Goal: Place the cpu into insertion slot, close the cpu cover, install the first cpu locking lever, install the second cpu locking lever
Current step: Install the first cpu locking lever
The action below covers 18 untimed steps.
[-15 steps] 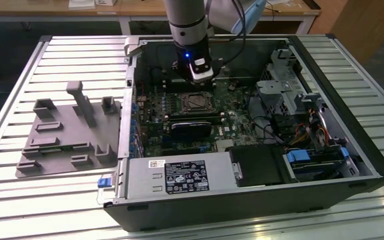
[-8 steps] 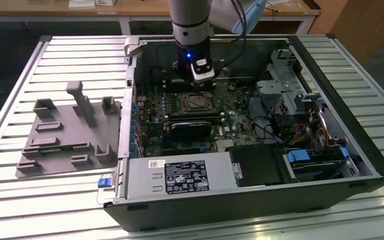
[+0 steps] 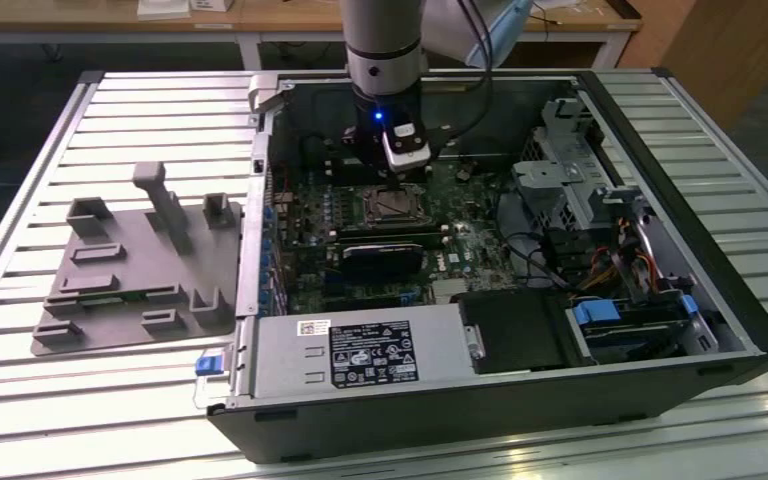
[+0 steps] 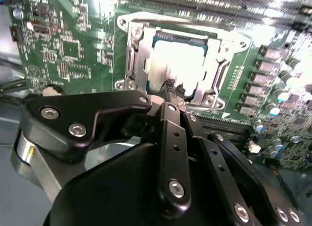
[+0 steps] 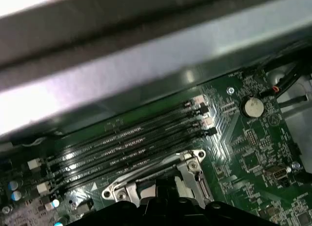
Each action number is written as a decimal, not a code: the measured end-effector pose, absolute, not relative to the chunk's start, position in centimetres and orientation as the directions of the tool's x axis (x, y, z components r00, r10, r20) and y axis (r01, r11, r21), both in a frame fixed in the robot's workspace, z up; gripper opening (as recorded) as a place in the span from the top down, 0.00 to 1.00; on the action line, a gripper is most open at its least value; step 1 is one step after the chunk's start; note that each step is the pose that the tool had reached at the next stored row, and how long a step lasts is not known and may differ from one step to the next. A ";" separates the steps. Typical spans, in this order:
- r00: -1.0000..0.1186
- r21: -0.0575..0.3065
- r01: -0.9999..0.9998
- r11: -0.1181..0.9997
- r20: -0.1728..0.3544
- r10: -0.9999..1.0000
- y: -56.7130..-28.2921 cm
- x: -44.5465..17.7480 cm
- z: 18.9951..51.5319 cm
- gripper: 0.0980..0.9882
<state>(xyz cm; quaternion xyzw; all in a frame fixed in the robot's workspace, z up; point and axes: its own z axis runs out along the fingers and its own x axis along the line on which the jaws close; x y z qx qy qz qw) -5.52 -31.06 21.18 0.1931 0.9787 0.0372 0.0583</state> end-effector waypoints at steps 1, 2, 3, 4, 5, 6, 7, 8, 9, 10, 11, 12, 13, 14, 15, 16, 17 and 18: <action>-0.919 0.094 0.374 0.923 -0.099 0.383 -31.2 -5.5 21.2 1.00; -0.918 0.093 0.374 0.923 -0.099 0.383 -31.4 -5.5 21.2 1.00; -0.918 0.093 0.375 0.922 -0.099 0.383 -31.6 -5.5 21.2 1.00; -0.918 0.092 0.375 0.922 -0.099 0.383 -31.8 -5.5 21.2 1.00; -0.918 0.091 0.375 0.922 -0.099 0.384 -32.0 -5.5 21.2 1.00; -0.918 0.091 0.376 0.922 -0.099 0.384 -32.2 -5.5 21.2 1.00; -0.918 0.090 0.376 0.922 -0.099 0.384 -32.4 -5.5 21.2 1.00; -0.918 0.088 0.376 0.922 -0.100 0.384 -32.5 -5.5 21.1 1.00; -0.918 0.087 0.377 0.922 -0.101 0.384 -32.7 -5.5 21.1 1.00; -0.918 0.085 0.377 0.922 -0.101 0.385 -32.8 -5.5 21.1 1.00; -0.917 0.082 0.378 0.922 -0.102 0.385 -33.0 -5.5 21.1 1.00; -0.917 0.080 0.378 0.922 -0.103 0.385 -33.1 -5.5 21.1 1.00; -0.917 0.078 0.378 0.922 -0.104 0.385 -33.3 -5.5 21.1 1.00; -0.917 0.075 0.378 0.923 -0.105 0.385 -33.4 -5.5 21.1 1.00; -0.917 0.073 0.378 0.923 -0.106 0.384 -33.5 -5.5 21.1 1.00; -0.917 0.071 0.378 0.923 -0.107 0.384 -33.5 -5.5 21.1 1.00; -0.917 0.070 0.378 0.923 -0.107 0.384 -33.5 -5.5 21.1 1.00; -0.918 0.069 0.376 0.924 -0.108 0.382 -33.5 -5.5 21.1 1.00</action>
